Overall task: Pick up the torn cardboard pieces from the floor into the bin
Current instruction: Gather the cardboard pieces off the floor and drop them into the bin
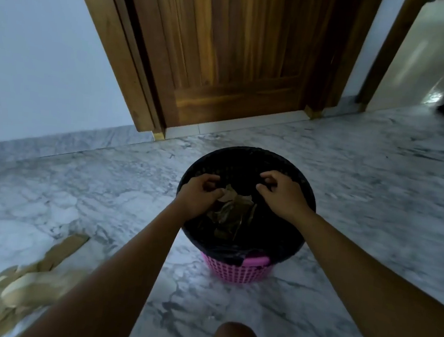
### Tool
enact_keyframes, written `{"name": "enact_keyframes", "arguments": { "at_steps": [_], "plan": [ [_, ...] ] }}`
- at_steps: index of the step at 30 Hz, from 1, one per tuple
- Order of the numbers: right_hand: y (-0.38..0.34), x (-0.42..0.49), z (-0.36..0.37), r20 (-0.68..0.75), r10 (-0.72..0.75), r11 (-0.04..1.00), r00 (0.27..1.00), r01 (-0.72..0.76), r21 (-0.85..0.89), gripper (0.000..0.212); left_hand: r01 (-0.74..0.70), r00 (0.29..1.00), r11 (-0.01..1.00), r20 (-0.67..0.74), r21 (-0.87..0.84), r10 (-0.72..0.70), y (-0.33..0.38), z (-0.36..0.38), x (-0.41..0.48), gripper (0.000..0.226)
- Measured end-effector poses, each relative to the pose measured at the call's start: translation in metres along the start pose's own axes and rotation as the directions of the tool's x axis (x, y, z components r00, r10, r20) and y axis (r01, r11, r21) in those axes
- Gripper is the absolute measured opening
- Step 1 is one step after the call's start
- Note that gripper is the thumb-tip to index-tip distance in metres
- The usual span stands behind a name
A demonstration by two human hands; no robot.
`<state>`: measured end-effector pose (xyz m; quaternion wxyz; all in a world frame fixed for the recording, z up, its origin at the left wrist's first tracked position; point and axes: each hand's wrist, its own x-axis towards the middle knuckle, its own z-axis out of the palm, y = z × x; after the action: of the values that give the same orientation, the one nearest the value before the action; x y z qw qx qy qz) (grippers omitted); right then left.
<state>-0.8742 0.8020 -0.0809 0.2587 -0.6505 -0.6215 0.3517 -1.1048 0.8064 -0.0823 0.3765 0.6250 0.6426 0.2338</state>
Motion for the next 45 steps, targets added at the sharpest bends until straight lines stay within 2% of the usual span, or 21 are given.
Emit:
{"name": "enact_keyframes", "arguments": {
  "at_steps": [6, 11, 20, 27, 31, 35, 37, 41, 43, 45],
  "plan": [
    [-0.052, -0.021, 0.024, 0.027, -0.135, 0.988, 0.991, 0.136, -0.073, 0.025, -0.033, 0.998, 0.998, -0.06, -0.047, 0.03, 0.004, -0.043, -0.042, 0.036],
    [-0.125, -0.056, 0.07, 0.083, -0.261, 0.958, 0.962, 0.269, -0.095, 0.021, -0.02, 0.99, 0.999, -0.138, -0.043, 0.014, -0.024, -0.111, -0.105, 0.029],
    [-0.23, -0.136, 0.234, 0.324, -0.371, 0.899, 0.87, 0.423, -0.108, 0.021, 0.194, 0.948, 0.975, -0.235, -0.104, -0.214, -0.171, -0.244, -0.249, 0.039],
    [-0.287, -0.184, 0.369, 0.531, -0.348, 0.852, 0.772, 0.497, -0.165, 0.02, 0.308, 0.909, 0.945, -0.26, -0.11, -0.327, -0.288, -0.308, -0.333, 0.04],
    [-0.305, -0.191, 0.432, 0.686, -0.271, 0.801, 0.675, 0.553, -0.227, 0.032, 0.377, 0.883, 0.92, -0.255, -0.111, -0.393, -0.339, -0.324, -0.365, 0.04],
    [-0.287, -0.183, 0.491, 0.757, -0.187, 0.745, 0.626, 0.592, -0.306, 0.045, 0.446, 0.862, 0.893, -0.238, -0.065, -0.448, -0.385, -0.312, -0.369, 0.04],
    [-0.265, -0.179, 0.523, 0.801, -0.165, 0.661, 0.575, 0.668, -0.343, 0.058, 0.506, 0.842, 0.861, -0.186, -0.049, -0.506, -0.419, -0.287, -0.364, 0.042],
    [-0.217, -0.172, 0.577, 0.912, -0.13, 0.353, 0.389, 0.878, -0.323, 0.078, 0.629, 0.777, 0.777, -0.056, 0.018, -0.627, -0.478, -0.212, -0.357, 0.056],
    [-0.198, -0.171, 0.601, 0.94, -0.166, 0.172, 0.299, 0.947, -0.271, 0.087, 0.657, 0.754, 0.753, -0.061, 0.034, -0.654, -0.498, -0.175, -0.356, 0.068],
    [-0.188, -0.171, 0.624, 0.958, -0.18, 0.016, 0.222, 0.975, -0.223, 0.087, 0.679, 0.73, 0.733, -0.134, 0.039, -0.67, -0.514, -0.144, -0.352, 0.079]
  ]
}}
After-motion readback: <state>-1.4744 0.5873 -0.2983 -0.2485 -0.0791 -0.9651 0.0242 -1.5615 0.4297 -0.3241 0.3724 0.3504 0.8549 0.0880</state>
